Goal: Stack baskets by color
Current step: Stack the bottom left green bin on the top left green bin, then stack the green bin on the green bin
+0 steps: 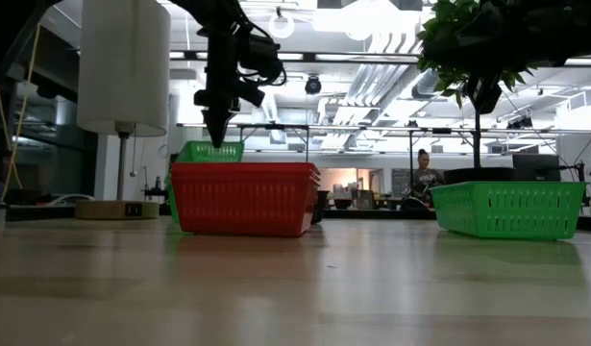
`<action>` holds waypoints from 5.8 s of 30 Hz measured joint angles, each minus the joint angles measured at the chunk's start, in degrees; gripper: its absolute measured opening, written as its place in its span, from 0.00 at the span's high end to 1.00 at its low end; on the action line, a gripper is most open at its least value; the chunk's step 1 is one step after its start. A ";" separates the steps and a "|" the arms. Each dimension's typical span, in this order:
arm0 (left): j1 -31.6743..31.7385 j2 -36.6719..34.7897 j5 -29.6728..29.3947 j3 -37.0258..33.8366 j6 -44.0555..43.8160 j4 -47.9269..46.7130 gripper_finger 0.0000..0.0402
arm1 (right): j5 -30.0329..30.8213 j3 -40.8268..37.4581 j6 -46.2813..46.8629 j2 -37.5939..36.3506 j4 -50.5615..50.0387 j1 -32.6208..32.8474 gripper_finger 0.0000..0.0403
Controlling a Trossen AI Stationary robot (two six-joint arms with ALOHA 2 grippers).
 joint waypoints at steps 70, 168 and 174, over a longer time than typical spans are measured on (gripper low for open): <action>-48.00 -69.62 2.29 -73.65 -41.57 98.53 0.99 | 1.68 0.04 -2.01 0.00 9.07 -0.02 1.00; -45.31 -76.52 1.01 -80.84 -42.52 109.28 1.00 | 5.97 29.84 57.58 20.96 -69.99 -5.70 0.99; -45.33 -78.02 1.01 -77.88 -37.21 110.60 1.00 | 10.44 39.00 41.67 22.95 -57.40 -10.81 0.99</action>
